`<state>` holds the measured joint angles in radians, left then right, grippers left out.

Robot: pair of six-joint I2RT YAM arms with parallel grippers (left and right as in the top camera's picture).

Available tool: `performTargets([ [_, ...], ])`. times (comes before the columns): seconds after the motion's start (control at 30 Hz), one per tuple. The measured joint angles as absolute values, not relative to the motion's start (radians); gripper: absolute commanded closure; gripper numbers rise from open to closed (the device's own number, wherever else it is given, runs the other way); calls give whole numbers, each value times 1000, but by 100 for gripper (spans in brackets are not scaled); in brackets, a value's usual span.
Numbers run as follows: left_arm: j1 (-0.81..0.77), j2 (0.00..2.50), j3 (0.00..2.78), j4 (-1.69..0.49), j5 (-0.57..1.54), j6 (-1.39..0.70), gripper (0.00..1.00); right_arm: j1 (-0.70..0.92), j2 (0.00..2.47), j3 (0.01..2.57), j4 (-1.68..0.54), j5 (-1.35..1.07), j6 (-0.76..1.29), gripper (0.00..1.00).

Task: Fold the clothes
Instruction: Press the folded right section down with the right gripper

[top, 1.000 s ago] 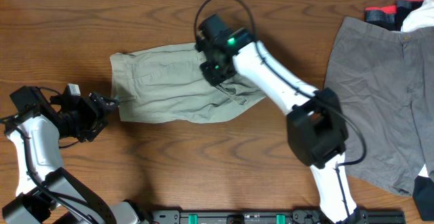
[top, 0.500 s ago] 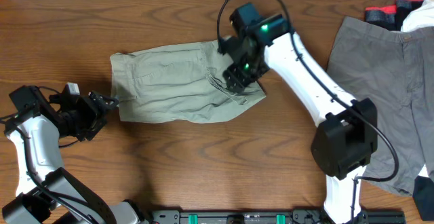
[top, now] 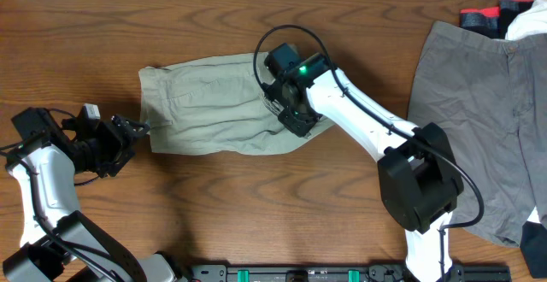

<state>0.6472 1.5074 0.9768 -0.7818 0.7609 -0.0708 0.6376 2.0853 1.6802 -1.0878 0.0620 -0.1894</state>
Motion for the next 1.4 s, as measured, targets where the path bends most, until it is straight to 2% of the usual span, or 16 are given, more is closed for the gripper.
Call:
performTargets([
  [0.2,647,1507,977,-782,761,-71,22,658,2085,1680,-1074,99,-147,99],
  [0.4,647,1507,977,-782,761,-71,21,690,2085,1684,-1079,81,-112,99],
  [0.93,647,1507,977,-782,761,-71,22,717,2086,1713,-1095,-160,-111,99],
  [1.03,647,1507,977,-782,765,-78,22,722,2086,1711,-1115,-207,-134,93],
  [1.07,647,1507,977,-782,775,-80,22,725,2086,1711,-1116,-215,-141,88],
  [1.1,647,1507,977,-782,787,-81,22,728,2086,1711,-1113,-224,-148,75],
  [1.13,646,1507,977,-782,802,-81,22,730,2086,1711,-1111,-232,-151,68],
  [1.27,613,1507,977,-792,838,-73,24,723,2086,1713,-1084,-254,-169,64],
  [1.4,505,1507,977,-801,855,-70,28,673,2086,1743,-1058,-299,-161,59],
])
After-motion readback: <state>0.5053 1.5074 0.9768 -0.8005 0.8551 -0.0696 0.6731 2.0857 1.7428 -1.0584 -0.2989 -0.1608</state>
